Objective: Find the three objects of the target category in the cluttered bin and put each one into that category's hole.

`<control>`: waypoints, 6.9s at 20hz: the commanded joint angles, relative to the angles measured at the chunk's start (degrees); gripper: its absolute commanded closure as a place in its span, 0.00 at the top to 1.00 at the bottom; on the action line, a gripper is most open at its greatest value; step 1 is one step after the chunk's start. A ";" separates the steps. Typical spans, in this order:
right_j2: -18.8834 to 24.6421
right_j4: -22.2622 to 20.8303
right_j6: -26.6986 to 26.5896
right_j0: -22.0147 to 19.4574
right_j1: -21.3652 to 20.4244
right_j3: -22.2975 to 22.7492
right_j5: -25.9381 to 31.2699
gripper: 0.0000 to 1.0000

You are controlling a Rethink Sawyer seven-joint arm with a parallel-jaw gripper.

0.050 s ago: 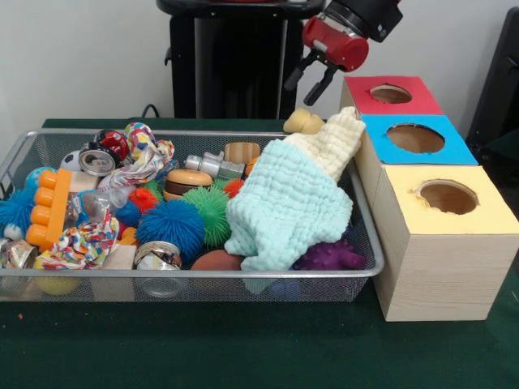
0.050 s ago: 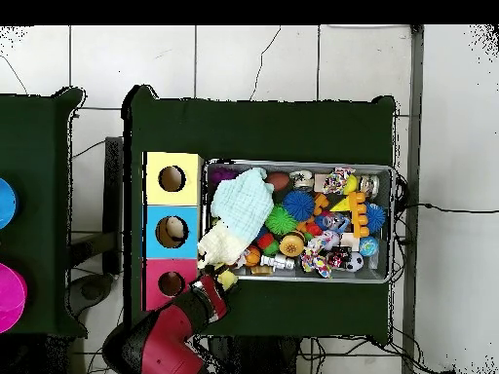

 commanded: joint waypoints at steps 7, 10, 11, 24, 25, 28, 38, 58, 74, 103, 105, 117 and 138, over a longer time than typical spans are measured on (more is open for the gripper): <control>7.36 5.60 14.68 -2.14 3.85 -1.33 -0.51 1.00; 10.34 4.09 15.53 -4.95 3.34 -0.75 -4.14 1.00; 11.22 3.65 15.89 -5.68 3.32 -0.71 -4.99 1.00; 10.88 13.98 17.03 -0.15 7.37 -3.61 -1.88 1.00; 10.05 15.73 17.04 1.14 7.97 -4.06 -0.40 1.00; 6.96 20.26 16.95 5.00 10.11 -5.24 4.25 1.00; 5.47 26.67 16.30 8.55 13.85 -6.70 6.25 1.00; 7.68 35.40 16.89 10.21 18.12 -8.65 5.56 1.00; -8.92 25.43 36.63 16.79 31.37 -19.30 27.40 1.00; -13.86 15.52 51.33 16.36 36.47 -26.63 36.82 1.00; -11.91 15.29 48.41 15.52 34.49 -25.67 36.40 1.00; 6.09 16.71 27.61 5.54 13.32 -12.87 22.19 1.00; 27.47 -8.94 20.32 -23.25 -7.21 -0.98 9.67 1.00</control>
